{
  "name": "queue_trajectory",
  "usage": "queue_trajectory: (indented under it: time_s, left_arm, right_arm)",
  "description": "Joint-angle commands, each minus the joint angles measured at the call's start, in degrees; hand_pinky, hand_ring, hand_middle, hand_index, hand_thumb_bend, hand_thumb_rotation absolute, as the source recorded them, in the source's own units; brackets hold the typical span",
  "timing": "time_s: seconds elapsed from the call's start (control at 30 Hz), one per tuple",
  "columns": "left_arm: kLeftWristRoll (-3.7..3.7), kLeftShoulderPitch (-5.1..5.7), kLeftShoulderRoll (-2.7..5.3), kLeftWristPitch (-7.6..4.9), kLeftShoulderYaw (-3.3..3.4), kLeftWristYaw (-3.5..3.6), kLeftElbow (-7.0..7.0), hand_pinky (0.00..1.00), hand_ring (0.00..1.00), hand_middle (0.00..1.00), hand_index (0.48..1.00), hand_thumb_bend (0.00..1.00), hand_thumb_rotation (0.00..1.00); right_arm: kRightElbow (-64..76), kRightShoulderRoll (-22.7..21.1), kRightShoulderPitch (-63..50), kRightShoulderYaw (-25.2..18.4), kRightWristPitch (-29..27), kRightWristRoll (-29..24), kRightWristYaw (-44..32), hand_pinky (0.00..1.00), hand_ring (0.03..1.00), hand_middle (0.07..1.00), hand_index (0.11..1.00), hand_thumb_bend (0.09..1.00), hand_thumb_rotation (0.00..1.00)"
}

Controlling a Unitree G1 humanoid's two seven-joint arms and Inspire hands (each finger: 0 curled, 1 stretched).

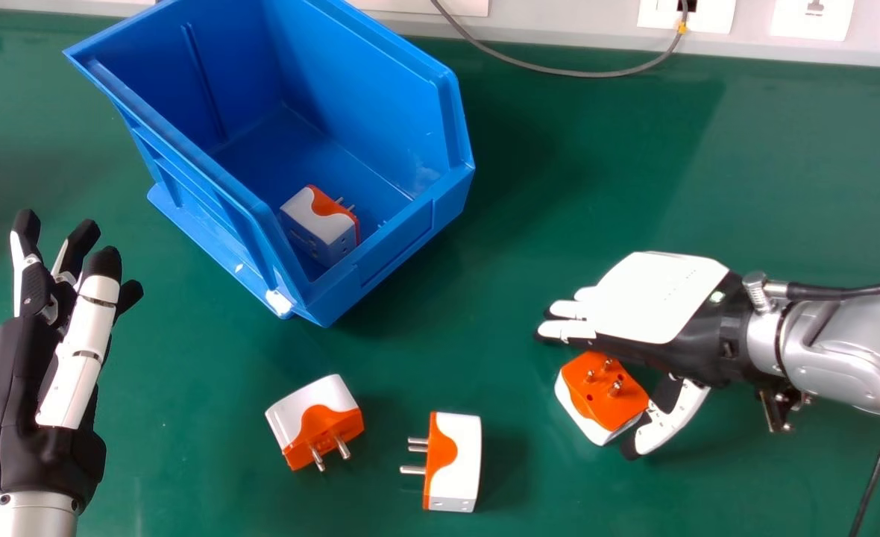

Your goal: Pick all objects and put in blue box

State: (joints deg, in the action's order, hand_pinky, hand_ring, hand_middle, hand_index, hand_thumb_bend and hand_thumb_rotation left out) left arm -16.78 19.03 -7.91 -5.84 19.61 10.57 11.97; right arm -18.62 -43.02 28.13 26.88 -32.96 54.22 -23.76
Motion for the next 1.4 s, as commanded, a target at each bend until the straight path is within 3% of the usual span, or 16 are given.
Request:
queue_trajectory:
  time_s: [0.0,0.17,0.33,0.67,1.03,1.2,1.27,1.3,1.33,1.37]
  left_arm:
    - [-0.06,-0.27,-0.43,0.26,0.42,-0.49,1.73,0.88,0.94,0.97,0.966,0.35,0.61]
    - [-0.15,-0.19,-0.24,1.73,0.31,-1.39,3.2,0.88,0.94,0.97,0.967,0.34,0.6]
    - [0.12,-0.19,-0.26,1.39,0.4,-1.31,2.91,0.87,0.93,0.97,0.966,0.33,0.59]
    - [0.52,-0.34,-0.3,2.93,0.44,-2.95,3.75,0.84,0.92,0.95,0.952,0.3,0.55]
    - [-0.31,-0.83,-0.41,0.43,0.85,-0.93,1.39,0.84,0.91,0.94,0.939,0.27,0.55]
    - [-0.35,-1.15,-0.6,-0.39,1.33,-0.21,0.33,0.85,0.92,0.94,0.942,0.27,0.55]
    - [-0.51,-1.25,-0.58,-0.44,1.5,-0.05,0.18,0.85,0.92,0.94,0.942,0.27,0.55]
    - [-0.52,-1.22,-0.54,-0.53,1.54,0.02,0.17,0.85,0.92,0.94,0.942,0.27,0.55]
    - [-0.42,-1.27,-0.47,-0.58,1.54,-0.01,0.21,0.85,0.92,0.94,0.942,0.27,0.55]
    - [-0.35,-1.31,-0.39,-0.57,1.55,-0.07,0.29,0.85,0.92,0.94,0.943,0.27,0.56]
  right_arm:
    - [-1.3,0.3,2.0,0.7,0.7,1.2,1.1,0.85,0.915,0.941,0.923,0.424,0.46]
    - [-2.7,0.8,2.5,2.2,1.7,2.4,2.0,0.84,0.911,0.936,0.915,0.423,0.46]
    - [-2.3,0.5,2.5,3.3,2.4,2.8,1.9,0.83,0.899,0.925,0.9,0.419,0.45]
    - [-1.3,-0.2,2.4,5.2,2.3,4.9,2.3,0.82,0.887,0.913,0.881,0.432,0.44]
    - [-1.6,0.5,3.1,6.3,3.5,4.6,1.7,0.81,0.874,0.891,0.855,0.45,0.42]
    - [-3.8,0.9,3.5,6.4,2.6,3.6,4.3,0.74,0.793,0.774,0.705,0.478,0.32]
    - [-4.3,0.7,3.5,6.5,2.0,3.4,5.4,0.74,0.793,0.774,0.705,0.478,0.32]
    - [-4.4,0.6,3.5,6.5,1.8,3.3,5.9,0.67,0.71,0.722,0.652,0.486,0.26]
    - [-4.7,0.5,3.6,6.6,1.6,3.4,6.5,0.67,0.71,0.722,0.652,0.486,0.26]
    - [-4.8,0.5,3.7,6.6,1.4,3.3,6.7,0.58,0.623,0.668,0.617,0.494,0.21]
